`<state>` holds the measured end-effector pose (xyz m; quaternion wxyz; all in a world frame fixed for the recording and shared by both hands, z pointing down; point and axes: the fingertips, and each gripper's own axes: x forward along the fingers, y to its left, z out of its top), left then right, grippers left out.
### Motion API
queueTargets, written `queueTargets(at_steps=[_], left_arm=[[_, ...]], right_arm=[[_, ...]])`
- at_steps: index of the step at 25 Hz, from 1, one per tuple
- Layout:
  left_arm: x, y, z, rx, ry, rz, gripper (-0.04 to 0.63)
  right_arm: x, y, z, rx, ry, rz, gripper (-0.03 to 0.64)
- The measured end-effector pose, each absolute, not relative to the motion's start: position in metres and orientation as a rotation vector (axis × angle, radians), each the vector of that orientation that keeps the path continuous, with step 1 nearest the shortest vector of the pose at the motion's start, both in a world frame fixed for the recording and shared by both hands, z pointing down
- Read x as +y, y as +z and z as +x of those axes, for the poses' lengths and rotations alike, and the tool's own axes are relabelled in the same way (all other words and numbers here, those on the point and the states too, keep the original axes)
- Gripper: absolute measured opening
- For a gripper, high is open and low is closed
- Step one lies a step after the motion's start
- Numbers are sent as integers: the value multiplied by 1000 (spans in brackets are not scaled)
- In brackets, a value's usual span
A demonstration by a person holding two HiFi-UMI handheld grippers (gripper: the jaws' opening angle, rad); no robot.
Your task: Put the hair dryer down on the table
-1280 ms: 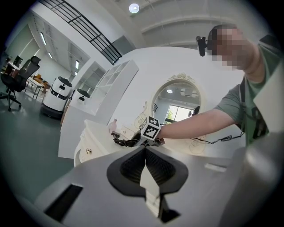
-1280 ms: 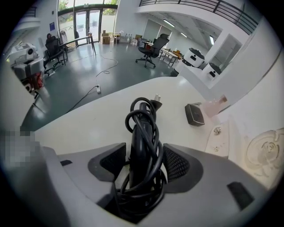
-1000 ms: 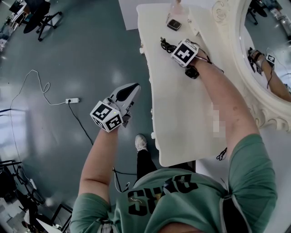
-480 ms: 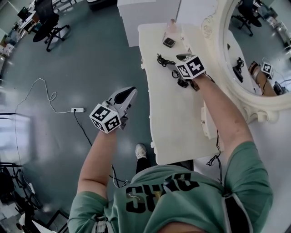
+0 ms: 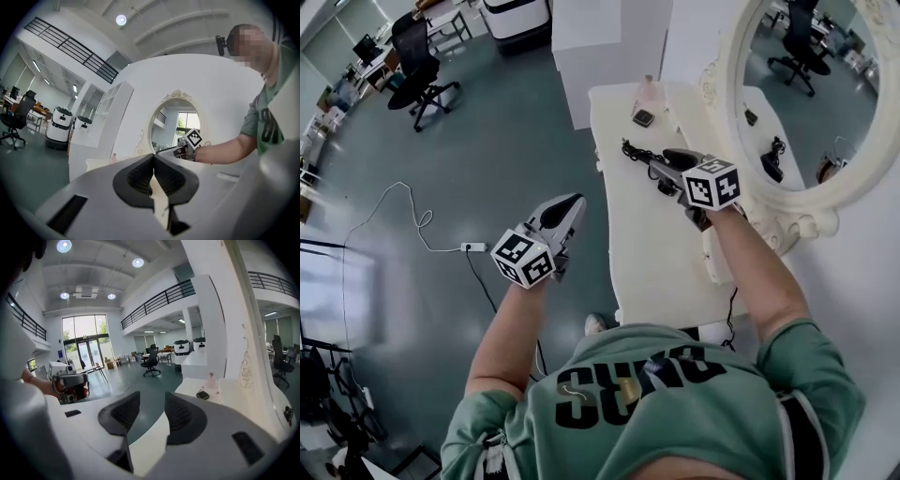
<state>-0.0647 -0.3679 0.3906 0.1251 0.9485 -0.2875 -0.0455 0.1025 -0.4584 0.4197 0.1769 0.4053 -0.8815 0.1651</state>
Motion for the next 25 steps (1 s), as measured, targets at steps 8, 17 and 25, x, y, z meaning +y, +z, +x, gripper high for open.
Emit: queueTargets(at_steps=[8,17,25], left_arm=[[-327,363,-61,-875,-120,2774,11],[-281,343,-60,-905,-144,2790,11],[-263,344,-60,-940,-158,2769,11]], right_arm=[[-378,363,130,-2698,390,1218,70],[-317,337,148,-2773,242,1296,-5],[-299,340,144,-2806,258,1263,-6]])
